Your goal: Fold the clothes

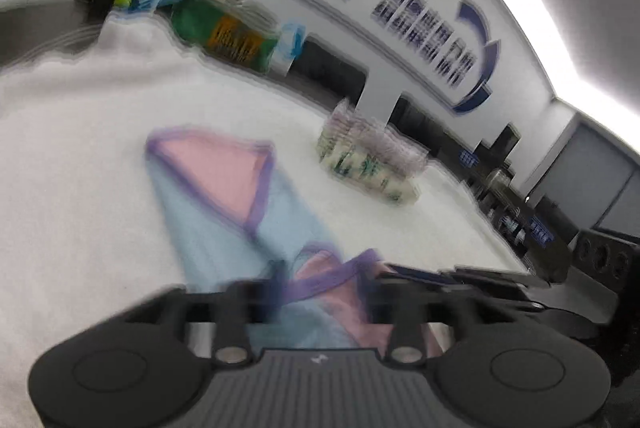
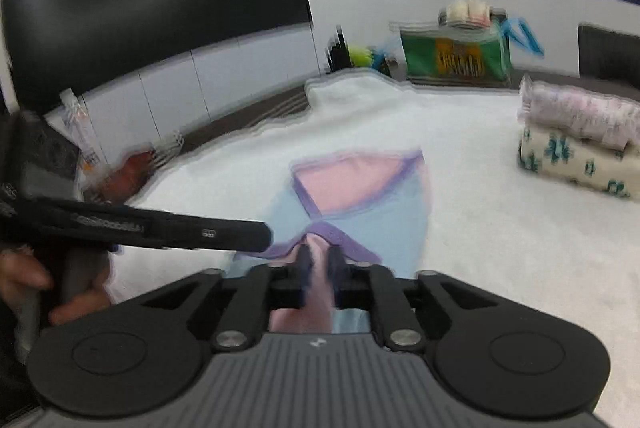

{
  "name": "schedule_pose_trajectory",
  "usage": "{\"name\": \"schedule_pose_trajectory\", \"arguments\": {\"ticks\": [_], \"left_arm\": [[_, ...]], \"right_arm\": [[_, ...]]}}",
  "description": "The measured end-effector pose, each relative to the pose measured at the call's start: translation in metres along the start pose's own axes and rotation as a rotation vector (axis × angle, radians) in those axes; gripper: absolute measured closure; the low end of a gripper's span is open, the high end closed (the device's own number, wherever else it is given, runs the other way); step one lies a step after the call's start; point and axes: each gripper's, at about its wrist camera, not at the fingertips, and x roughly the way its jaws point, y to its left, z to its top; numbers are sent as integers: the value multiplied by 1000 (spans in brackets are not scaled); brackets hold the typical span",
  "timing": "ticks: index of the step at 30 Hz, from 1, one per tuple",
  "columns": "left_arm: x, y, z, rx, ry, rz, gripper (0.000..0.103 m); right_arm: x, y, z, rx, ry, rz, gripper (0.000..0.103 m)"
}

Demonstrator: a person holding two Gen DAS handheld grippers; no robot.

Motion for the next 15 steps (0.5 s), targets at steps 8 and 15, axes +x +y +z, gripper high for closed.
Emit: {"name": "schedule_pose_trajectory", "arguments": {"ticks": [8, 15], "left_arm": [[-76, 14, -32, 124, -34, -154, 29], [-55, -39, -73, 398, 48, -205, 32]], "right_arm": [[-75, -20, -19, -174, -131, 87, 52], [-77, -11, -58, -391, 12, 305, 52]]}}
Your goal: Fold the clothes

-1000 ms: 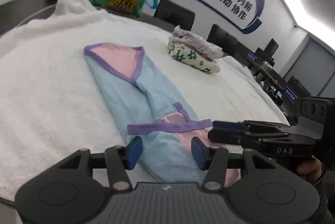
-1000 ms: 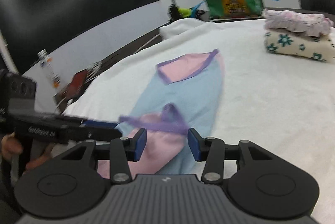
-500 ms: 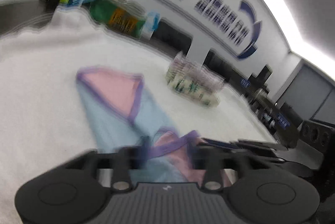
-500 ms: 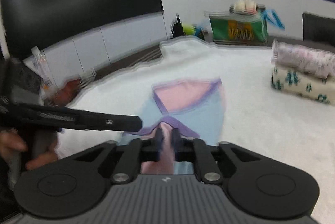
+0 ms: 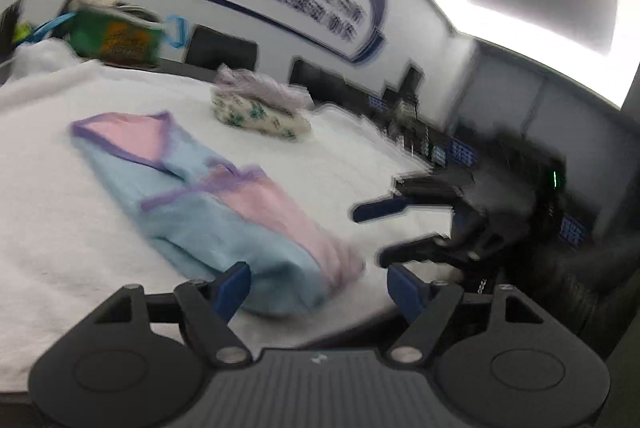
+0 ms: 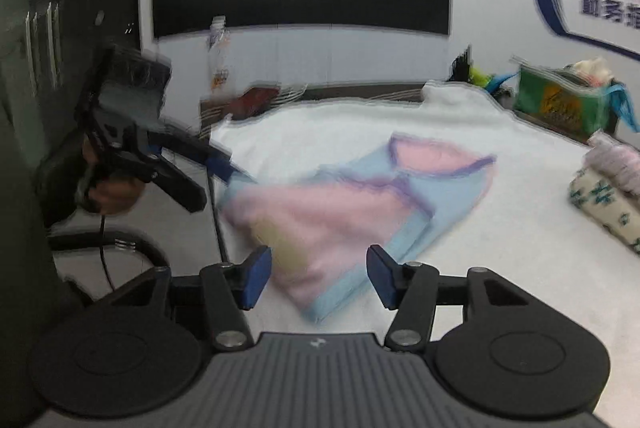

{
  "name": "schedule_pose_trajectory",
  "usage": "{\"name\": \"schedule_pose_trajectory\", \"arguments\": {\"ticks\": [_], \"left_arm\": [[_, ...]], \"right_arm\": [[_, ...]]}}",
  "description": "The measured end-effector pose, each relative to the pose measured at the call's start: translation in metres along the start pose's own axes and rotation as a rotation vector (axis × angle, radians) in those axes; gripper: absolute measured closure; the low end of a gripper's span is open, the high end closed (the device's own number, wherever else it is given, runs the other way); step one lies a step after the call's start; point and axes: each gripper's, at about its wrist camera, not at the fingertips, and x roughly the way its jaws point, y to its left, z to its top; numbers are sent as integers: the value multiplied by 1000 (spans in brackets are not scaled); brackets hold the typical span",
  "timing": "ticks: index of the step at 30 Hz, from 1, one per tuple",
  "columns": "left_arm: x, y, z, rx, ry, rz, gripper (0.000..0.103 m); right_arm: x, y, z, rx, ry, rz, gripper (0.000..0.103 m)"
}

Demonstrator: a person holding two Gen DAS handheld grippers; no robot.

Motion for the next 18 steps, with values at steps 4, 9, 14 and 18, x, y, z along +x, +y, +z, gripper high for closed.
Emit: {"name": "schedule_pose_trajectory", "arguments": {"ticks": [4, 9, 14, 18], "left_arm": [[10, -10, -4, 96, 43, 45, 87], [-1, 4, 9, -27, 96, 16, 94], [-13, 16, 2, -54, 91, -44, 60], [-16, 39, 18, -161, -13, -21, 9]], "right_arm": [[19, -7, -8, 15, 48, 6, 87], [9, -11, -2, 32, 4, -8, 100], [-5, 4, 6, -63, 43, -38, 97], [-10, 2, 21, -28, -45, -64, 66]]}}
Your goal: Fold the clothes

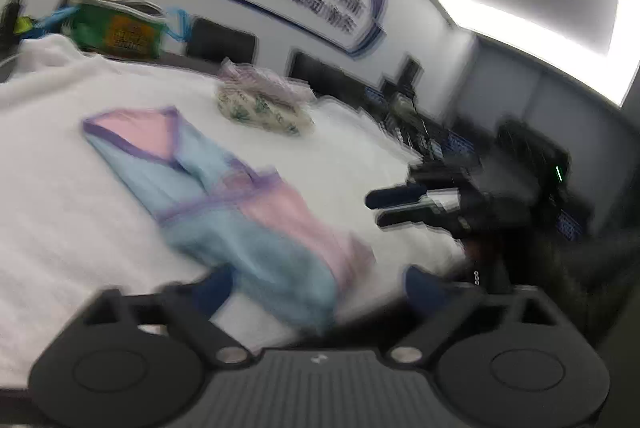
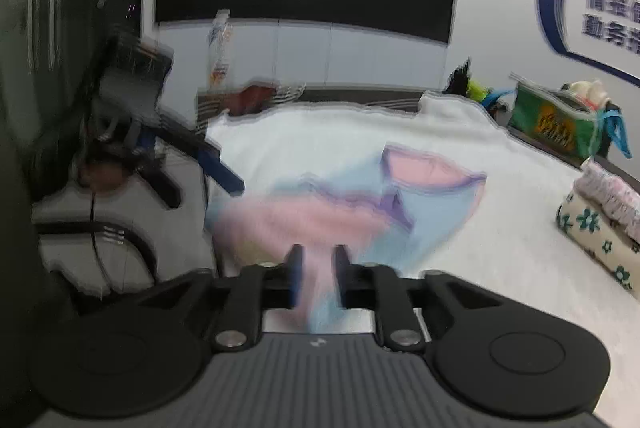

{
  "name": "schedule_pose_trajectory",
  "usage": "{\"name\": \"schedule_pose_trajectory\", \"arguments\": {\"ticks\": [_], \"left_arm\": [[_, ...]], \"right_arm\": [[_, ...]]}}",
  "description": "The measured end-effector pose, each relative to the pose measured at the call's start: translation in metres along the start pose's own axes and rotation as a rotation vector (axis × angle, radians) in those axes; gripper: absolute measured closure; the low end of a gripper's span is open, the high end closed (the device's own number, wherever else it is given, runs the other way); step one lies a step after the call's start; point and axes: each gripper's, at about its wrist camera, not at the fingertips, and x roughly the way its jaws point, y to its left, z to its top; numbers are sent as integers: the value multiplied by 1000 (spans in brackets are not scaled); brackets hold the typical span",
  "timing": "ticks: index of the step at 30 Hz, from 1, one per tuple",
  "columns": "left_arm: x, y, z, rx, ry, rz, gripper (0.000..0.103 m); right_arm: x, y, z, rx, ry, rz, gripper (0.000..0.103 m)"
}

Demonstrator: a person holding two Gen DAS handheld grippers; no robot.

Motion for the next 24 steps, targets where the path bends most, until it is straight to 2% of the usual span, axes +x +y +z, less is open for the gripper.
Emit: {"name": "schedule_pose_trajectory", "arguments": {"ticks": [1, 2, 3, 4, 5, 6, 7, 9, 11, 14, 16, 17, 18, 19, 20, 21, 24], "left_arm": [[6, 5, 8, -50, 1, 30, 10], [14, 10, 15, -99, 5, 64, 11], [22, 13, 21, -120, 10, 84, 19], [29, 14, 24, -118, 18, 94, 39], [37, 14, 27, -113, 29, 103, 54], [45, 14, 28, -119, 50, 121, 85], [50, 15, 28, -131, 65, 144, 100], [49, 14, 28, -131, 36, 145, 100], [44, 15, 29, -134, -11, 109, 101], [44, 19, 35, -153, -73, 88, 103], [46, 20, 39, -180, -71, 112, 103], [45, 18, 39, -178, -65, 143, 99], [42, 16, 39, -168, -62, 177, 81], [40, 13, 38, -157, -58, 211, 48], [38, 11, 37, -147, -54, 237, 35], [38, 10, 36, -140, -58, 245, 25], [50, 9, 36, -150, -16, 218, 25]], "right_arm": [[4, -3, 5, 29, -27, -23, 44], [14, -9, 11, 78, -32, -59, 37], [29, -19, 16, 144, -9, -95, 34], [45, -28, 19, 207, 34, -121, 35], [58, -36, 20, 260, 65, -128, 36], [70, -43, 20, 312, 95, -135, 43], [78, -48, 19, 351, 115, -122, 67], [92, -55, 15, 405, 148, -106, 95], [89, -49, 16, 364, 130, -124, 97], [69, -46, 20, 358, 52, -139, 97], [59, -45, 25, 359, 3, -168, 97], [55, -45, 27, 361, -10, -182, 97], [56, -45, 29, 349, -6, -194, 97], [56, -44, 30, 336, 0, -206, 95], [59, -44, 30, 326, 13, -215, 95], [63, -44, 28, 323, 25, -215, 94], [77, -44, 21, 327, 53, -209, 94]]}}
